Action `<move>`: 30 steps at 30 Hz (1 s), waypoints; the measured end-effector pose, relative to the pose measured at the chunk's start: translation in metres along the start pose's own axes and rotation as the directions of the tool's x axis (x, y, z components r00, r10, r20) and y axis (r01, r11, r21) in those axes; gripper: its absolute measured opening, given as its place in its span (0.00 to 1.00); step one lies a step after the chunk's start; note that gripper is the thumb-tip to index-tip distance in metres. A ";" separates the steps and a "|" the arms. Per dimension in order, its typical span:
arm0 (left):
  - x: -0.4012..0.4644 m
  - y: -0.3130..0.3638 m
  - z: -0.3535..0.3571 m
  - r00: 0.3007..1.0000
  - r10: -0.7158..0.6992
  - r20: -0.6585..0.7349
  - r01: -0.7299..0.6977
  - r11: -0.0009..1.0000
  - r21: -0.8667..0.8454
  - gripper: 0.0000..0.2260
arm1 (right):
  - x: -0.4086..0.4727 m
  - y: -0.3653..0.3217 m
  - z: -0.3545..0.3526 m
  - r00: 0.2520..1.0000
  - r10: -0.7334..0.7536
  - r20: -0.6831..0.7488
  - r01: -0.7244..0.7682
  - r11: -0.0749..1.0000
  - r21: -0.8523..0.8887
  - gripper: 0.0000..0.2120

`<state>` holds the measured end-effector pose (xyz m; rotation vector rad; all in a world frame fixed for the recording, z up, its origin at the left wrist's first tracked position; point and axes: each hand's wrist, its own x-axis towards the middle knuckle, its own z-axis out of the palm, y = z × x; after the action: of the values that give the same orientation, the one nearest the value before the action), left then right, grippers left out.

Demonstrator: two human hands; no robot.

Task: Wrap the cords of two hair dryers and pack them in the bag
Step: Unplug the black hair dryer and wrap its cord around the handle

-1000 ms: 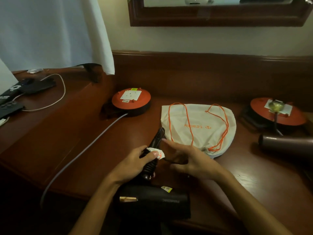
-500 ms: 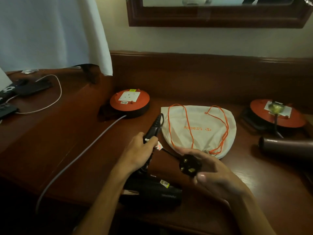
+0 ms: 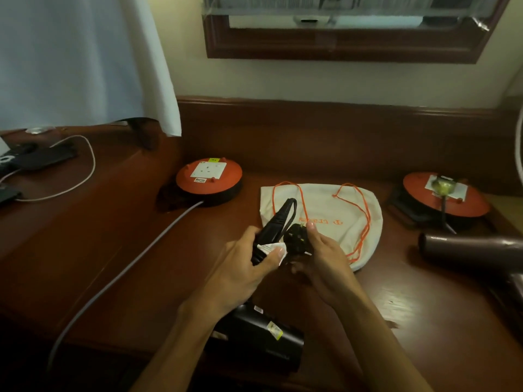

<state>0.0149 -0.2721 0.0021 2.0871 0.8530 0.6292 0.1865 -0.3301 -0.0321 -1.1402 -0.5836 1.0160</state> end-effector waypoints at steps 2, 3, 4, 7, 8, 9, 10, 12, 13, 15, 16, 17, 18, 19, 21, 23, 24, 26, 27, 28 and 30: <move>0.001 -0.002 0.002 1.000 -0.011 0.022 0.010 1.000 0.023 0.17 | 0.002 -0.004 0.002 0.999 -0.010 -0.051 0.001 0.986 -0.166 0.23; 0.001 -0.003 0.002 0.999 -0.021 0.045 0.020 0.999 0.039 0.18 | 0.003 -0.007 0.005 0.998 0.018 -0.055 -0.030 0.977 -0.212 0.23; 0.002 -0.004 0.003 0.997 -0.037 0.067 0.033 0.998 0.056 0.18 | 0.002 -0.011 0.008 0.998 0.022 -0.054 -0.035 0.963 -0.267 0.22; 0.001 -0.004 0.001 0.993 -0.069 0.091 0.058 0.992 0.116 0.19 | 0.002 -0.021 0.011 0.998 -0.008 -0.062 -0.015 0.933 -0.360 0.22; 0.000 -0.003 0.000 0.993 -0.079 0.089 0.065 0.987 0.149 0.20 | 0.004 -0.020 0.010 0.998 -0.014 -0.066 -0.012 0.927 -0.376 0.22; -0.001 -0.002 -0.002 0.992 -0.090 0.084 0.074 0.980 0.185 0.21 | 0.003 -0.022 0.013 0.997 -0.024 -0.071 -0.005 0.923 -0.385 0.23; -0.002 -0.001 -0.002 0.992 -0.102 0.077 0.083 0.972 0.220 0.21 | 0.003 -0.023 0.015 0.997 -0.030 -0.068 0.001 0.923 -0.385 0.22; -0.002 0.001 -0.003 0.990 -0.120 0.071 0.095 0.951 0.294 0.22 | 0.003 -0.027 0.018 0.996 -0.017 -0.092 -0.020 0.921 -0.388 0.22; -0.003 0.002 -0.002 0.990 -0.123 0.068 0.094 0.939 0.331 0.22 | 0.003 -0.029 0.019 0.995 -0.012 -0.097 -0.027 0.919 -0.392 0.22; -0.004 0.007 -0.003 0.993 -0.111 0.049 0.082 0.912 0.403 0.23 | 0.003 -0.033 0.019 0.995 -0.019 -0.096 -0.020 0.923 -0.384 0.22; -0.003 0.010 -0.004 0.994 -0.098 0.038 0.072 0.896 0.439 0.23 | 0.003 -0.035 0.019 0.996 -0.014 -0.090 -0.020 0.930 -0.367 0.22; -0.004 0.014 -0.004 0.996 -0.082 0.025 0.060 0.878 0.474 0.23 | 0.002 -0.038 0.019 0.997 -0.002 -0.082 -0.026 0.942 -0.335 0.23; -0.004 0.018 -0.004 0.998 -0.065 0.012 0.049 0.858 0.512 0.23 | 0.000 -0.041 0.020 0.997 0.011 -0.078 -0.033 0.954 -0.298 0.23; -0.004 0.023 -0.003 0.999 -0.046 -0.004 0.040 0.831 0.555 0.24 | -0.002 -0.045 0.021 0.997 0.022 -0.069 -0.039 0.964 -0.263 0.23; -0.004 0.032 0.000 0.999 -0.024 -0.034 0.041 0.757 0.652 0.26 | -0.006 -0.051 0.019 0.999 0.013 -0.052 -0.023 0.982 -0.188 0.22; -0.002 0.038 0.001 0.998 -0.028 -0.057 0.060 0.696 0.716 0.27 | -0.010 -0.055 0.017 1.000 -0.009 -0.025 0.005 0.988 -0.154 0.20; -0.001 0.040 0.001 0.997 -0.028 -0.070 0.071 0.676 0.734 0.27 | -0.013 -0.057 0.016 1.000 -0.014 -0.006 0.013 0.989 -0.149 0.19; 0.001 0.042 -0.002 0.996 -0.018 -0.087 0.077 0.659 0.748 0.26 | -0.016 -0.059 0.014 0.999 -0.025 0.025 0.028 0.990 -0.141 0.18; 0.002 0.041 -0.004 0.996 -0.017 -0.088 0.077 0.667 0.741 0.26 | -0.017 -0.059 0.012 0.999 -0.035 0.033 0.039 0.992 -0.122 0.16; 0.003 0.040 -0.006 0.996 -0.025 -0.084 0.078 0.688 0.722 0.26 | -0.017 -0.058 0.011 0.998 -0.048 0.037 0.051 0.994 -0.099 0.16; 0.005 0.037 -0.009 0.997 -0.054 -0.061 0.081 0.751 0.656 0.26 | -0.019 -0.054 0.010 0.997 -0.068 0.038 0.070 0.995 -0.073 0.15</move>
<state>0.0251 -0.2814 0.0377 2.6581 1.3114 0.3452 0.1888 -0.3457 0.0242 -1.1614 -0.6899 0.9637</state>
